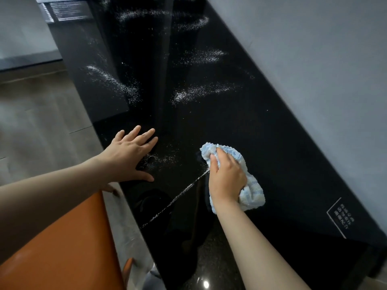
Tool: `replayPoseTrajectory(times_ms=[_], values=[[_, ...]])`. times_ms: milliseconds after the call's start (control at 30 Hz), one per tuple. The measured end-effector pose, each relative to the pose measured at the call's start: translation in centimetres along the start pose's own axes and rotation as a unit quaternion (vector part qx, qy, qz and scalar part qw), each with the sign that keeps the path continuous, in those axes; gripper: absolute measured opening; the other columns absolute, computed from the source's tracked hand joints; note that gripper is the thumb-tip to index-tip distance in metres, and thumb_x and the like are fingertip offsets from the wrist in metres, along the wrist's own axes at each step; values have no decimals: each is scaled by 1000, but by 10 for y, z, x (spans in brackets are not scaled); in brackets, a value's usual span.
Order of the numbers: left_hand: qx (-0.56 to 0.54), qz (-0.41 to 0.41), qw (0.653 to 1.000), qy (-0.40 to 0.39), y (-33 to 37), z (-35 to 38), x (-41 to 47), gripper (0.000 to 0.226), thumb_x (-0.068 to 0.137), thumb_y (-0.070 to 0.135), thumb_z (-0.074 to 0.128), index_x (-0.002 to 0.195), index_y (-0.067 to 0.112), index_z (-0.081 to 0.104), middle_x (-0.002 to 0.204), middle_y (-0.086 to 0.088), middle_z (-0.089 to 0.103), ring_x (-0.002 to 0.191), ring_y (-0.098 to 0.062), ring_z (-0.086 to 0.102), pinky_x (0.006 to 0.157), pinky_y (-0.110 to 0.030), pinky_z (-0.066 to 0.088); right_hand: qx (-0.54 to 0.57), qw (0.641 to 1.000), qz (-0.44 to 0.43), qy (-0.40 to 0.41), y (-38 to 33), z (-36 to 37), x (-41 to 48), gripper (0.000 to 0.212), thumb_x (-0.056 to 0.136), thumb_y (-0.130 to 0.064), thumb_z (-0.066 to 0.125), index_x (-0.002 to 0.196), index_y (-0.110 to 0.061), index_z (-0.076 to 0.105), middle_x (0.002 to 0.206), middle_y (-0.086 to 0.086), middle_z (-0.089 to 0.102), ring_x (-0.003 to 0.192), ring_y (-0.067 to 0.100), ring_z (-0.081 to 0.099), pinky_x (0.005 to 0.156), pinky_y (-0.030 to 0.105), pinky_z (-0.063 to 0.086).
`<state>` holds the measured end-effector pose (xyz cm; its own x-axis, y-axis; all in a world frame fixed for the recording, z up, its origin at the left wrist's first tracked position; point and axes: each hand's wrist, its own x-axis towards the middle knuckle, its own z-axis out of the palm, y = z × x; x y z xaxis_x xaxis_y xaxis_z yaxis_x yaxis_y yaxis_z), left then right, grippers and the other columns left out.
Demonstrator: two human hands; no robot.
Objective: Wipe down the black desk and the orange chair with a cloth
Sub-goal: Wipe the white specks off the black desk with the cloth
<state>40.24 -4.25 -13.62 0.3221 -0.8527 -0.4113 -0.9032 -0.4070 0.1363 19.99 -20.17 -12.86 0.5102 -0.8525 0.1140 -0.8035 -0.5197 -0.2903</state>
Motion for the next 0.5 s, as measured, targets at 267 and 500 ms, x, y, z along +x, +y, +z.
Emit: replayPoseTrajectory(times_ms=[267,500], values=[[-14,3,1000,11,-1,1,-3,117,64,86,48,154,29,-1,160,8,-15,148,-25,-12,119,-52,4,17,1000,-9,-19,-19,0,-32,32,97,-31,50,125,-18,60,114,-1,67,102,18,62,77,28,47],[-32,-25,999,13,-1,-1,-13,115,68,81,53,154,27,0,161,4,-14,148,-25,-12,119,-55,2,19,1000,-16,-4,-35,1,-57,30,94,-29,56,121,-19,63,107,-1,69,93,18,65,67,27,45]])
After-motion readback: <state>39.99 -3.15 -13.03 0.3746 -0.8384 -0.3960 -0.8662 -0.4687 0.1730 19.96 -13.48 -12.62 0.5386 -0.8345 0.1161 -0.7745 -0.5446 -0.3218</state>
